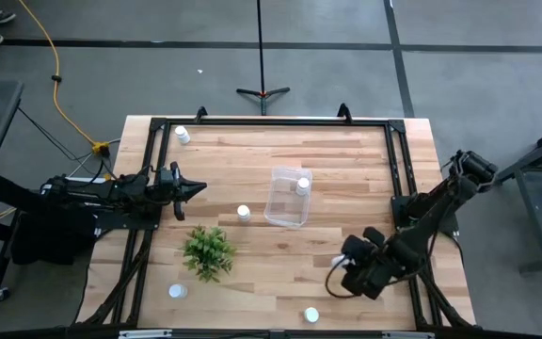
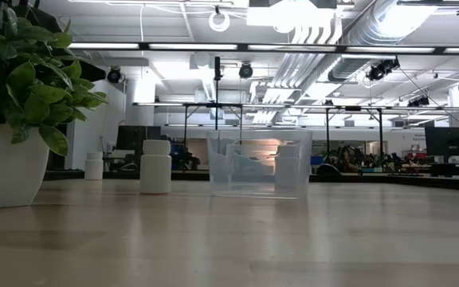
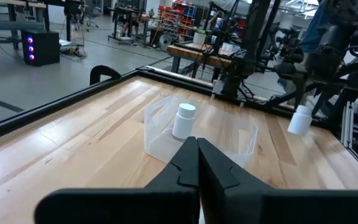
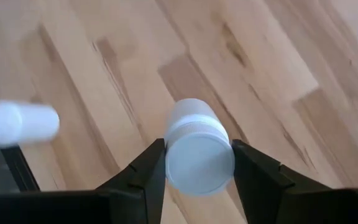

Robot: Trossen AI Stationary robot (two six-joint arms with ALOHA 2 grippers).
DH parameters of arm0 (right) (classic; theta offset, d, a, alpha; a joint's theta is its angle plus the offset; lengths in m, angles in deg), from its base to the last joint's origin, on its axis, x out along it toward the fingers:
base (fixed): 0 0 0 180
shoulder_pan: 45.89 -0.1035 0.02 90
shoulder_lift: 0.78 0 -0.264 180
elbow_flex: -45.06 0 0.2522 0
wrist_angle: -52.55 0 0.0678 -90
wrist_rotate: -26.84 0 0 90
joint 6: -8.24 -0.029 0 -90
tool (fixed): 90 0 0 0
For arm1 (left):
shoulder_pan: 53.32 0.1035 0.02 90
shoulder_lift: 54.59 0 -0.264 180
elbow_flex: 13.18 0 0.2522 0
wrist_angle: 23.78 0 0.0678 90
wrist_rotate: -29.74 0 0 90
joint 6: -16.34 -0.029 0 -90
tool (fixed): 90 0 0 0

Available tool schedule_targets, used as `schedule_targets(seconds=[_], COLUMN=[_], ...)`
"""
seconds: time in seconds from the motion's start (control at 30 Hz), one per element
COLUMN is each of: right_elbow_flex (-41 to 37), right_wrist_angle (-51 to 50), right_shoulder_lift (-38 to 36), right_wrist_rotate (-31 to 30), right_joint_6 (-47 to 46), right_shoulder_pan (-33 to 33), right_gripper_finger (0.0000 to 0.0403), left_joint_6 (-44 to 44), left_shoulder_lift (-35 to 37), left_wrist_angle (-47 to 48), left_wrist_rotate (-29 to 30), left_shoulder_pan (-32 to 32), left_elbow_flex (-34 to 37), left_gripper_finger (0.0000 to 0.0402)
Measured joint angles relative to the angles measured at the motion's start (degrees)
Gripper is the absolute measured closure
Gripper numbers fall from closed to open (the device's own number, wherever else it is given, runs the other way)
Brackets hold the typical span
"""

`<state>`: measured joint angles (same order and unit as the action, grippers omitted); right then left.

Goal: Pick and place pill bottles into a basket
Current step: Put the white medicine bottle into the transparent bin

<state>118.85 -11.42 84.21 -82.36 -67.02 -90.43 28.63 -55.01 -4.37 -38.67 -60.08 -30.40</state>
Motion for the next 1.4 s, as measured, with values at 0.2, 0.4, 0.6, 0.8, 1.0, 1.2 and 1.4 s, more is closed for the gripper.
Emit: schedule_targets(seconds=[0.2, 0.4, 0.6, 0.8, 1.0, 1.2, 1.4], right_elbow_flex=[0.0, 0.0, 0.0, 0.0, 0.0, 0.0, 0.0], right_wrist_angle=[4.3, 11.8, 20.2, 30.5, 39.9, 45.1, 45.9], right_shoulder_lift=[0.0, 0.0, 0.0, 0.0, 0.0, 0.0, 0.0], right_wrist_rotate=[-3.6, -9.9, -15.1, -15.4, -15.4, -14.3, -9.1], right_joint_6=[1.3, 4.9, 13.0, 22.6, 31.0, 35.6, 38.4], right_shoulder_pan=[4.4, 9.2, 15.3, 21.7, 26.2, 29.1, 33.1], right_gripper_finger=[0.0256, 0.0256, 0.0256, 0.0256, 0.0256, 0.0256, 0.0256], left_joint_6=[0.0, 0.0, 0.0, 0.0, 0.0, 0.0, 0.0], left_shoulder_lift=[0.0, 0.0, 0.0, 0.0, 0.0, 0.0, 0.0], left_wrist_angle=[0.0, 0.0, 0.0, 0.0, 0.0, 0.0, 0.0], left_wrist_rotate=[0.0, 0.0, 0.0, 0.0, 0.0, 0.0, 0.0], left_shoulder_pan=[0.0, 0.0, 0.0, 0.0, 0.0, 0.0, 0.0], left_elbow_flex=[0.0, 0.0, 0.0, 0.0, 0.0, 0.0, 0.0], left_gripper_finger=[0.0349, 0.0334, 0.0347, 0.0361, 0.0362, 0.0347, 0.0348])
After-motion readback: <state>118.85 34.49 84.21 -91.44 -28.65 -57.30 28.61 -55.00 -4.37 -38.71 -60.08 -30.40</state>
